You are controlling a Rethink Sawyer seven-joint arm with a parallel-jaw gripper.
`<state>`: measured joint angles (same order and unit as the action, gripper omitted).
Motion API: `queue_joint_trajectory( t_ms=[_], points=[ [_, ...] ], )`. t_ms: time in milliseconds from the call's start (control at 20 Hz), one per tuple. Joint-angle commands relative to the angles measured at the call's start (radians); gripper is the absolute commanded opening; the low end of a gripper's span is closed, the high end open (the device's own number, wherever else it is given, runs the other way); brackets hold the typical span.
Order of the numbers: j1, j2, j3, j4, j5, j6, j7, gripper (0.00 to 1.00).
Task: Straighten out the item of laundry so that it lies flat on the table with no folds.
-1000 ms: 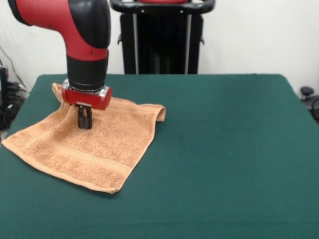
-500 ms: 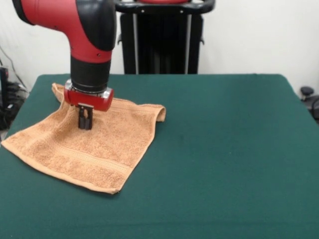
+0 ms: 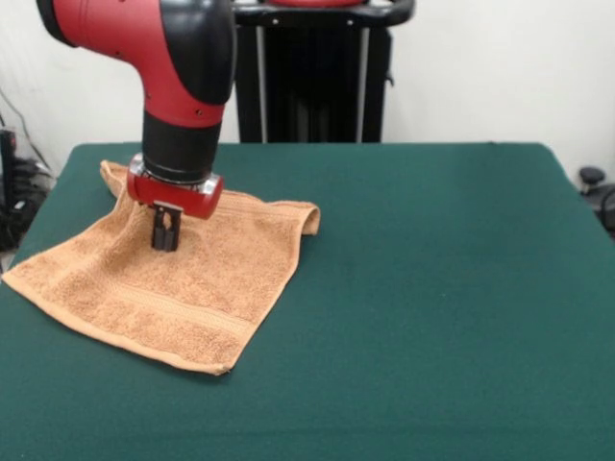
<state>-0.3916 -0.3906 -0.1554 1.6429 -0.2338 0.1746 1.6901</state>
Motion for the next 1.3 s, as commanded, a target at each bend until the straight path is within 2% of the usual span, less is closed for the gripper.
queue_joint_trajectory(
  t_ms=[50, 600, 900, 1300],
  points=[
    [0.089, 0.177, 0.227, -0.140, 0.139, -0.104, 0.228, 0.00],
    [0.151, 0.164, 0.173, -0.193, 0.269, 0.001, 0.245, 0.00],
    [0.218, 0.159, 0.107, -0.243, 0.254, 0.041, 0.204, 0.00],
    [0.258, 0.153, 0.104, -0.307, 0.268, 0.196, 0.174, 0.00]
  ],
)
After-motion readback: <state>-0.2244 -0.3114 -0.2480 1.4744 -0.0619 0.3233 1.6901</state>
